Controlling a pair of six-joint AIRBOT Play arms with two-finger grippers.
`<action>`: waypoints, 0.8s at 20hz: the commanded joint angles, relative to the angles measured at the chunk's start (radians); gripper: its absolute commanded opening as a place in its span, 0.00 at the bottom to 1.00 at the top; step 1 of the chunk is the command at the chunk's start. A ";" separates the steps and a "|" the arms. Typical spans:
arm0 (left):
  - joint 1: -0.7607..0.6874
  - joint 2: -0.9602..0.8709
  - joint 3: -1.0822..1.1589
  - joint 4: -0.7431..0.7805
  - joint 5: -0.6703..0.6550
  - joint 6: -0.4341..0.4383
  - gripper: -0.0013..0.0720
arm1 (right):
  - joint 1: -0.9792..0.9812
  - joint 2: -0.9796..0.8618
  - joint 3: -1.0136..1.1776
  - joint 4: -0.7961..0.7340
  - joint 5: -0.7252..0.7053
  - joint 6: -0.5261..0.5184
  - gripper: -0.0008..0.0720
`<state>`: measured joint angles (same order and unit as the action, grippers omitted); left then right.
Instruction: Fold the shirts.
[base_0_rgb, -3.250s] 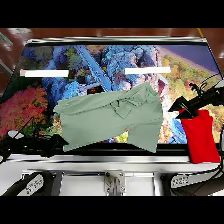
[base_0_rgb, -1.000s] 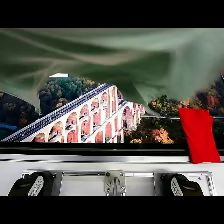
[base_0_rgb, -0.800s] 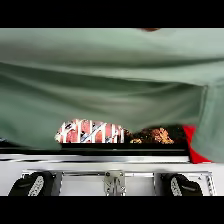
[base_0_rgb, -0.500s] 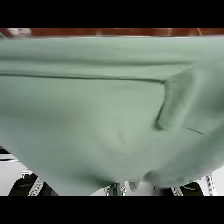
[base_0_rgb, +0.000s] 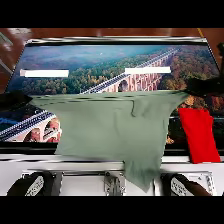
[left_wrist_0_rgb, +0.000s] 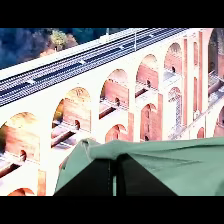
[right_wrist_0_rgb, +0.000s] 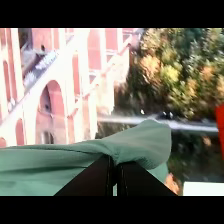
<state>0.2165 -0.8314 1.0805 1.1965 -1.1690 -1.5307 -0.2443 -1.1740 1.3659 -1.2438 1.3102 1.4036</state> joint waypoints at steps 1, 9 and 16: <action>0.000 -0.235 -0.021 -0.100 0.336 0.076 0.07 | 0.028 -0.182 -0.054 0.242 -0.434 0.040 0.11; -0.031 -0.734 0.230 -0.185 0.480 0.109 0.07 | 0.234 -0.467 -0.054 0.188 -0.898 0.024 0.11; -0.022 -0.781 0.235 -0.183 0.372 0.156 0.07 | 0.195 -0.504 -0.054 0.186 -0.585 0.024 0.11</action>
<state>0.1860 -1.5993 1.3075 1.0199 -0.7189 -1.4162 -0.0311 -1.6775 1.3121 -1.0611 0.5697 1.4277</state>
